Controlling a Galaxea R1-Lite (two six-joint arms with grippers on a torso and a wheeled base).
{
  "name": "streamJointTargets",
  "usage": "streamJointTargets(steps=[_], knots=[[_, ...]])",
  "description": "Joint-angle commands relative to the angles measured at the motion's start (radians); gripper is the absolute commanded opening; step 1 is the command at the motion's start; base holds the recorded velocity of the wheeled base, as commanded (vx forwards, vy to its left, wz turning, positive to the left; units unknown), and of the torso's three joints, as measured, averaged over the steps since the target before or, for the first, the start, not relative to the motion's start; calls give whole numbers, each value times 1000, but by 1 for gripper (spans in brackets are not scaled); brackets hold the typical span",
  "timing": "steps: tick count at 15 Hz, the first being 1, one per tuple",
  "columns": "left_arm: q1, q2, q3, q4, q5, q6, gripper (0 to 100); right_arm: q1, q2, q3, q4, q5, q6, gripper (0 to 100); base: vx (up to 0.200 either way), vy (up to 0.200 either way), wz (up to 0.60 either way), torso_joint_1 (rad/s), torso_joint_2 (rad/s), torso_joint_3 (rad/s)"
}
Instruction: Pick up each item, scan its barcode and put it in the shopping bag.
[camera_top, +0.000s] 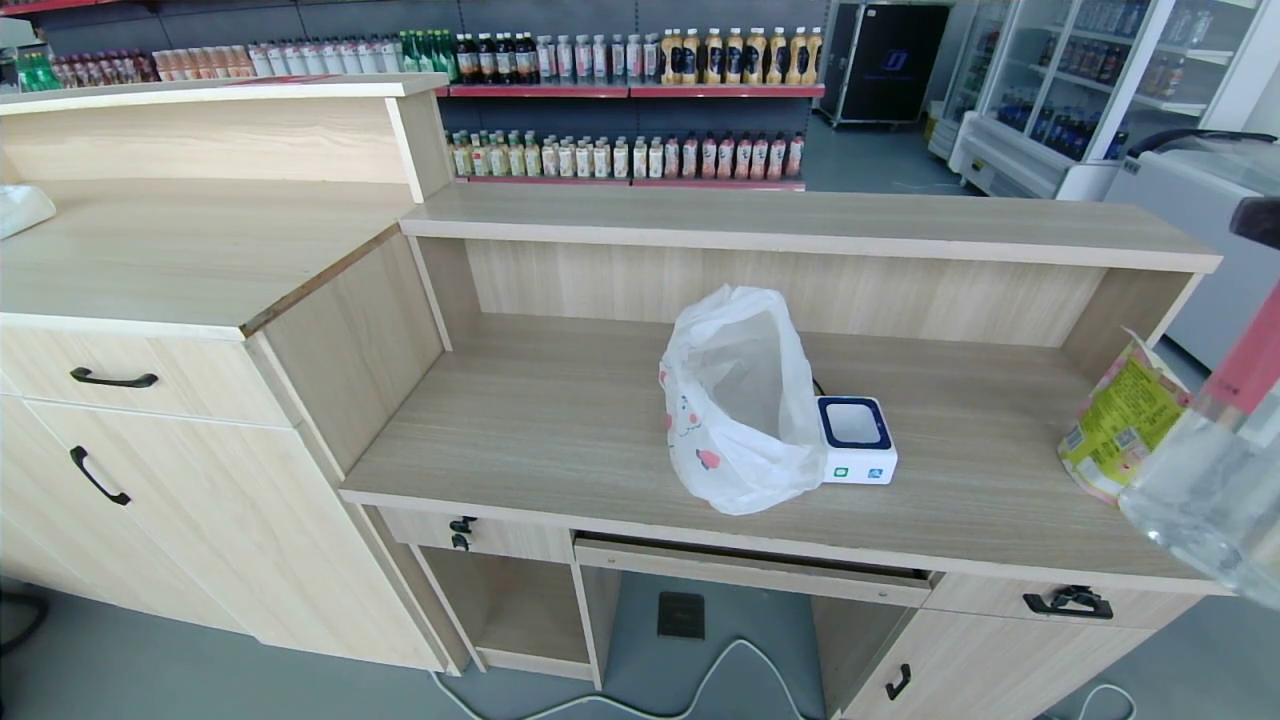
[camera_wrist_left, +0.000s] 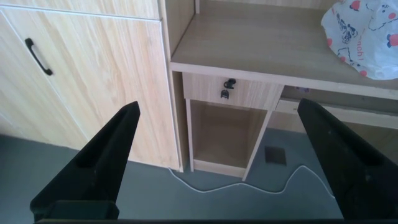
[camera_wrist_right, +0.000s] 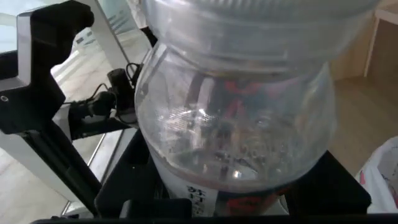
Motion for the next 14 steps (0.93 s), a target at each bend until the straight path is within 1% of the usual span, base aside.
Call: streamJointTargets(steps=[1,3,4,5,6,8,9,10,11,12,13,14], knots=[[1,0,0,0,0,0,100,-288,10,126,0,-1,-160,0,0,0,0,0,0,0],[1,0,0,0,0,0,100,-398,55,156,18,-4,-383,0,0,0,0,0,0,0],[1,0,0,0,0,0,100,-421,69,153,18,-4,-423,0,0,0,0,0,0,0],[1,0,0,0,0,0,100,-464,124,129,18,-29,-531,0,0,0,0,0,0,0],[1,0,0,0,0,0,100,-463,162,124,18,-80,-580,0,0,0,0,0,0,0],[1,0,0,0,0,0,100,-435,213,116,32,-172,-621,0,0,0,0,0,0,0],[1,0,0,0,0,0,100,-414,222,116,98,-254,-658,0,0,0,0,0,0,0],[1,0,0,0,0,0,100,-377,225,104,225,-382,-724,0,0,0,0,0,0,0],[1,0,0,0,0,0,100,-339,225,69,405,-590,-798,0,0,0,0,0,0,0],[1,0,0,0,0,0,100,-286,214,20,569,-796,-836,0,0,0,0,0,0,0],[1,0,0,0,0,0,100,-262,195,11,589,-816,-815,0,0,0,0,0,0,0],[1,0,0,0,0,0,100,-256,182,12,587,-816,-804,0,0,0,0,0,0,0]])
